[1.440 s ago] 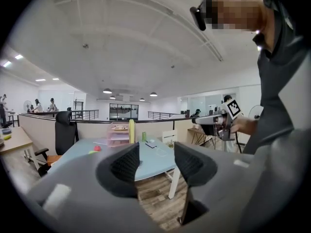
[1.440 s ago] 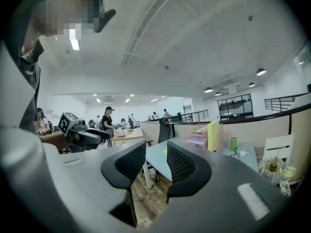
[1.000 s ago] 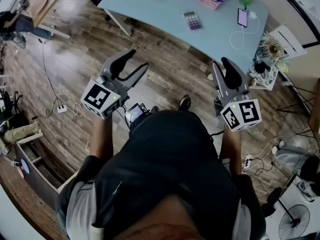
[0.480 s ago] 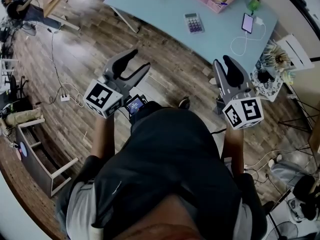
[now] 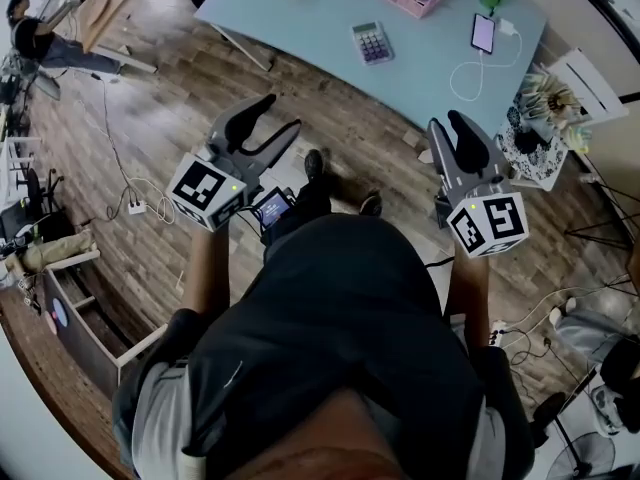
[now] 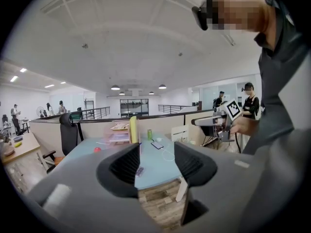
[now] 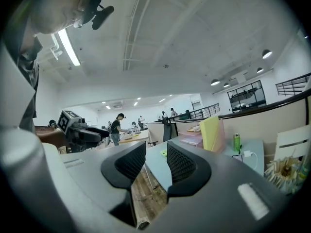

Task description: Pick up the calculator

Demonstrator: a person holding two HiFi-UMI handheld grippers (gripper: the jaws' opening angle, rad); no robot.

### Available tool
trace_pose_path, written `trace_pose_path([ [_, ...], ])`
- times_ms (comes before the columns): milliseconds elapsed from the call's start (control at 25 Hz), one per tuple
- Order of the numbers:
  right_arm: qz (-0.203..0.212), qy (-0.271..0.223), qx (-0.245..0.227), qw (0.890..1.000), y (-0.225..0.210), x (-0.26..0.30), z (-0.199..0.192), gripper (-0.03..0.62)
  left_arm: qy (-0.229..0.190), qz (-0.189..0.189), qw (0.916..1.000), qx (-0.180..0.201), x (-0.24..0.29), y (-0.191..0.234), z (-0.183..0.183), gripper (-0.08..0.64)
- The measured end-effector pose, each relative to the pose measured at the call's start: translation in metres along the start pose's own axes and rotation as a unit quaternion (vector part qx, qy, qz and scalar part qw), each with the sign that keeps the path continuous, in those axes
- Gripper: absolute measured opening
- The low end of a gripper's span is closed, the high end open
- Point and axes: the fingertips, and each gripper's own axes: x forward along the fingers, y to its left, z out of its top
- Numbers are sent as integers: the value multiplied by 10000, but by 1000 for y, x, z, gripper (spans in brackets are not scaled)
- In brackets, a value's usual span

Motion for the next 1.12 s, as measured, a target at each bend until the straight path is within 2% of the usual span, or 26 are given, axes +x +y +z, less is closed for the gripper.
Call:
trace_pose_path([
  [320,-735,7,18,9973,-26,-22,3,120,-65,-561,9983,149,45,5,11,252],
  [520,-1017,-22,18,9948,-34,-19,3,120,-178,-887,9957,193,71,19,12,252],
  [760,-1368,-62,2,9906,-47,5,13,120,-128,-1137,9933,128,101,54,12,252],
  [1120,-1686,-83,-33,9856,-44,68,24,120,-163,-1516,9882,165,130,124,12,252],
])
